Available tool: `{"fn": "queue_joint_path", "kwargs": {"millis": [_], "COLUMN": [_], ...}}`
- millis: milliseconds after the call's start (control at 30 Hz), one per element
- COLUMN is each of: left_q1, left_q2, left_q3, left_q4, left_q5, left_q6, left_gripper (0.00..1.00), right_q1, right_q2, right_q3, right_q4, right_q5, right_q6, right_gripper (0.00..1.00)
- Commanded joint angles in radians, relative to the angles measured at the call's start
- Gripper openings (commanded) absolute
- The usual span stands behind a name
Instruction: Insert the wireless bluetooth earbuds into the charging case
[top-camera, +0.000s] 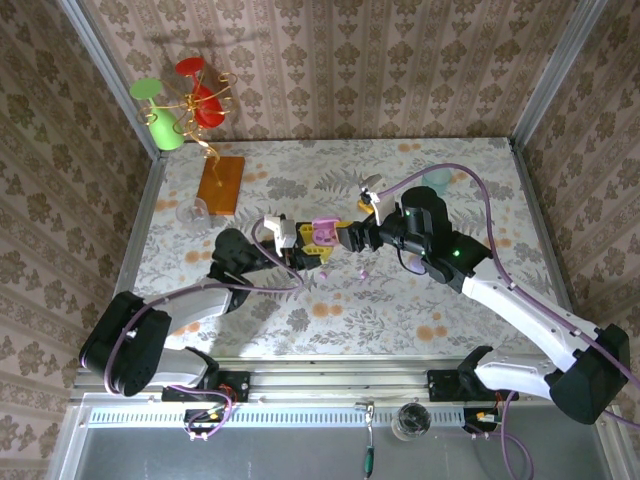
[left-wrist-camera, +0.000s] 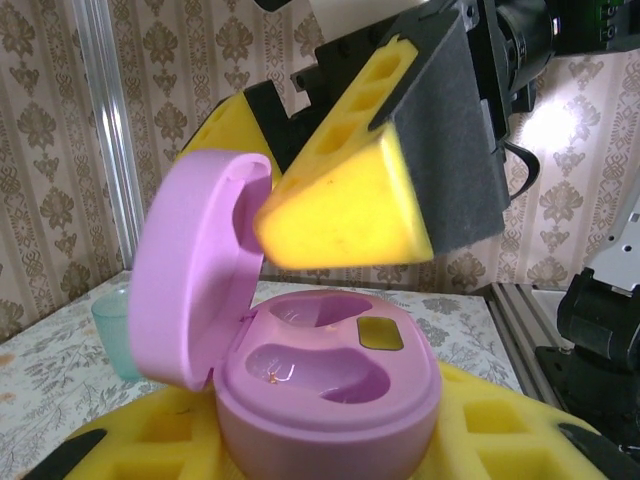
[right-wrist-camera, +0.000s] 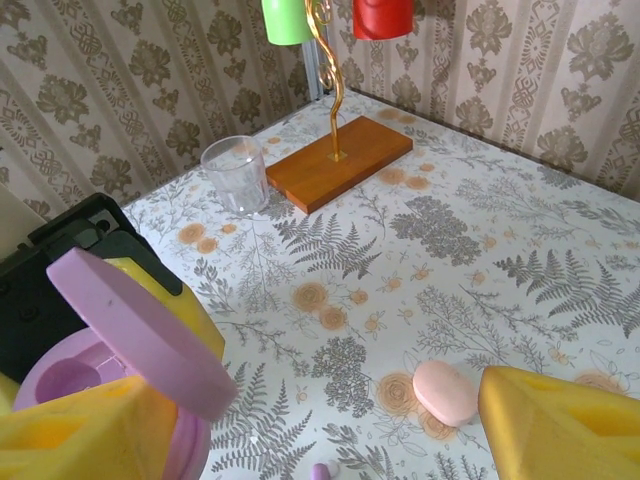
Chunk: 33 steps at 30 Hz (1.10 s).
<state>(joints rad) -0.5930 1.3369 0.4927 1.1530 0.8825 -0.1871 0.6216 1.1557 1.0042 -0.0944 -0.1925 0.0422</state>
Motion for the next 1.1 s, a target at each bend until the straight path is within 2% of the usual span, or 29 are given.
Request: {"fn": "queue_joint_path", "kwargs": {"millis": [0,100,167,300,467,700,833,933,1067], "left_q1": [0.015,0.027,0.036,0.063,0.098,0.165,0.191,0.203,0.209], "left_q2": [-0.021,-0.021,-0.021,-0.022,-0.029,-0.042,-0.051,-0.055,-0.056], "left_q3": [-0.016,-0.019,-0.022,-0.025,-0.031,-0.053,-0.06,-0.063,-0.065], "left_q4": [0.032,0.038,0.051,0.075,0.08,0.108,0.107,0.106,0.106], "left_q5": [-0.002,-0.01,-0.013,-0.007,0.007,0.014,0.022,0.03,0.038], "left_q6": [0.011,0.016,0.011,-0.009,-0.028,-0.058,-0.059,-0.064,-0.068], "left_gripper": [0.36,0.36,0.36,0.36,0.36,0.36,0.36,0.36,0.36], "right_q1": [-0.003,-0.009,-0.023,-0.099,-0.177,-0.184,-0.184,-0.181,-0.177], "right_q2": [-0.06,-0.132,-0.185,-0.264,-0.257,-0.097,0.063,0.189,0.306], "right_q3": [-0.006,-0.062,-0.102,-0.19,-0.264,-0.3,-0.291,-0.279,-0.243], "right_q4": [0.031,0.075,0.093,0.093,-0.022,-0.107,-0.119,-0.086,-0.053], "right_q5": [-0.073,-0.14,-0.136,-0.058,0.042,0.017,-0.07,-0.14,-0.161], "right_q6": [0.012,0.032,0.067,0.241,0.488,0.663,0.745,0.774,0.739], "right_gripper": [0.81,0.82,0.82,0.81,0.76,0.7,0.63,0.57,0.56]}}
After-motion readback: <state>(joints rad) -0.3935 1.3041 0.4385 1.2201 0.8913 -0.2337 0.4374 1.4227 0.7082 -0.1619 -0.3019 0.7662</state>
